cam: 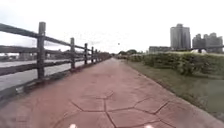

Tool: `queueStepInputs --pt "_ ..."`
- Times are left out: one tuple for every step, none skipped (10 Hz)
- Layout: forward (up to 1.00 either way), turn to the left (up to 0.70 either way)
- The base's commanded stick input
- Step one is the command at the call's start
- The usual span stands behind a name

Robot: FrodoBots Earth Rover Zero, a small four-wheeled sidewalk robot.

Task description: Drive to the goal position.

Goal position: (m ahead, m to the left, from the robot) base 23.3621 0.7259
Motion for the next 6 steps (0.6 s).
queueStepInputs --pt "0.91 -0.36" --pt "0.91 -0.36" --pt "0.91 -0.36" --pt "0.91 -0.36" --pt "0.91 -0.36" --pt "0.91 -0.21"
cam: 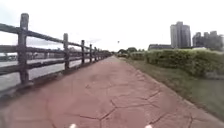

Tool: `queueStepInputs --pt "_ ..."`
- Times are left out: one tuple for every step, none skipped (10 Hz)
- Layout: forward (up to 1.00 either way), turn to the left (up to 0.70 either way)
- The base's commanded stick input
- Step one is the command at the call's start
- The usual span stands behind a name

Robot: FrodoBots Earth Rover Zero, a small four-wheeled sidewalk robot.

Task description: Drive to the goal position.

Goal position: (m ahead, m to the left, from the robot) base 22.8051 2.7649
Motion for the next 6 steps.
queueStepInputs --pt "0.91 -0.07" --pt "0.91 0.0" --pt "0.91 0.0" --pt "0.91 0.0" --pt "0.91 0.0" --pt "0.91 0.0"
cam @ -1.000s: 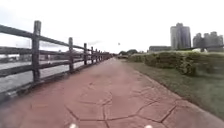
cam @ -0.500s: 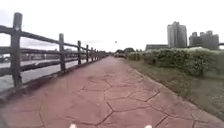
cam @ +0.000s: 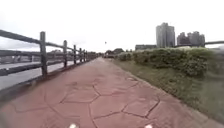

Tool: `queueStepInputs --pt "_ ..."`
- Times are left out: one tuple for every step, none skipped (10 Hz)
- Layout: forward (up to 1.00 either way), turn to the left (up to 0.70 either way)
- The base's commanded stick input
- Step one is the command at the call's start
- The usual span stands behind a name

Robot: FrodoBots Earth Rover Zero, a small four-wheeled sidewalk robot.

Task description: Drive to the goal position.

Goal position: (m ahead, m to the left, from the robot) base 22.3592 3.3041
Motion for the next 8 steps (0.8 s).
queueStepInputs --pt "0.91 0.0" --pt "0.91 0.0" --pt "0.91 0.0" --pt "0.91 0.0" --pt "0.91 0.0" --pt "0.91 0.0" --pt "0.91 0.0" --pt "0.91 0.0"
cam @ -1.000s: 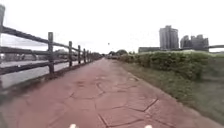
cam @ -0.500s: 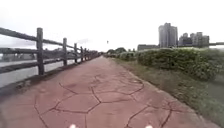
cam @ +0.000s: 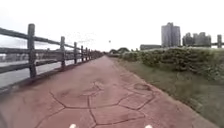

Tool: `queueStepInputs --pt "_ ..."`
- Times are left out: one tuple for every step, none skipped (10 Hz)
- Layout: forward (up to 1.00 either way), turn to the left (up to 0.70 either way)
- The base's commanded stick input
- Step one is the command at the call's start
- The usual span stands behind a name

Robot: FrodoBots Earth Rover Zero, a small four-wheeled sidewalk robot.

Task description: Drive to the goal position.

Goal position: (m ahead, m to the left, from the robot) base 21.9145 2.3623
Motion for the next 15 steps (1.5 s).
queueStepInputs --pt "0.91 0.0" --pt "0.91 0.0" --pt "0.91 0.0" --pt "0.91 0.0" --pt "0.91 0.0" --pt "0.91 0.0" --pt "0.91 0.0" --pt "0.91 0.0" --pt "0.91 0.0" --pt "0.91 0.0" --pt "0.91 0.0" --pt "0.91 0.0" --pt "0.91 0.0" --pt "0.91 0.0" --pt "0.91 0.0"
